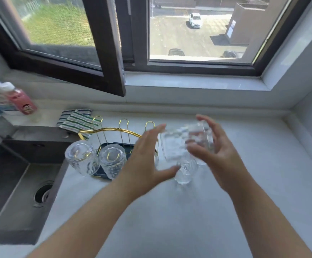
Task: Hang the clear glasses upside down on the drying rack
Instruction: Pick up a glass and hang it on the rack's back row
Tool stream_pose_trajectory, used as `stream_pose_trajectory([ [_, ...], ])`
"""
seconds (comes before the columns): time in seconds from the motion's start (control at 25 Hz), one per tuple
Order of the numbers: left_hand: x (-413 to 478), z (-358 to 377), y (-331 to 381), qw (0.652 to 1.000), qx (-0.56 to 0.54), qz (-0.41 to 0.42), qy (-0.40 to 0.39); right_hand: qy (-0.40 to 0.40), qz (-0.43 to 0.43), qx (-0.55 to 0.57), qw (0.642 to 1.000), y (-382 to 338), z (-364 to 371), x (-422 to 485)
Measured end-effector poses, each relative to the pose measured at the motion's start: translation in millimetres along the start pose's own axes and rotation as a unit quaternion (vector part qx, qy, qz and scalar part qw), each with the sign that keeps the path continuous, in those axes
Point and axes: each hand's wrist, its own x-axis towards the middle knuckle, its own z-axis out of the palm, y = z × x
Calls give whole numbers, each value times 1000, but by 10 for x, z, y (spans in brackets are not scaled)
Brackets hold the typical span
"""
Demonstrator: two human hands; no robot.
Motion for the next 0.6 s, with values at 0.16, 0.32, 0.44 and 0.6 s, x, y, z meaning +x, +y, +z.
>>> stream_pose_trajectory([
  [0.16, 527, -359, -94, 987, 127, 61, 77, 19, -98, -149, 984, -250, 246, 650],
  [0.32, 957, -533, -352, 985, 172, 0, 29, 11, -78, -286, 955, -93, 372, 1171],
  [0.44, 1155, -523, -567, 976, 214, -23, -42, -30, -38, -321, 946, 175, 414, 1368],
  [0.6, 1254, -421, -854, 967, 237, -55, -71, -48, 6, -327, 944, 517, 418, 1479],
])
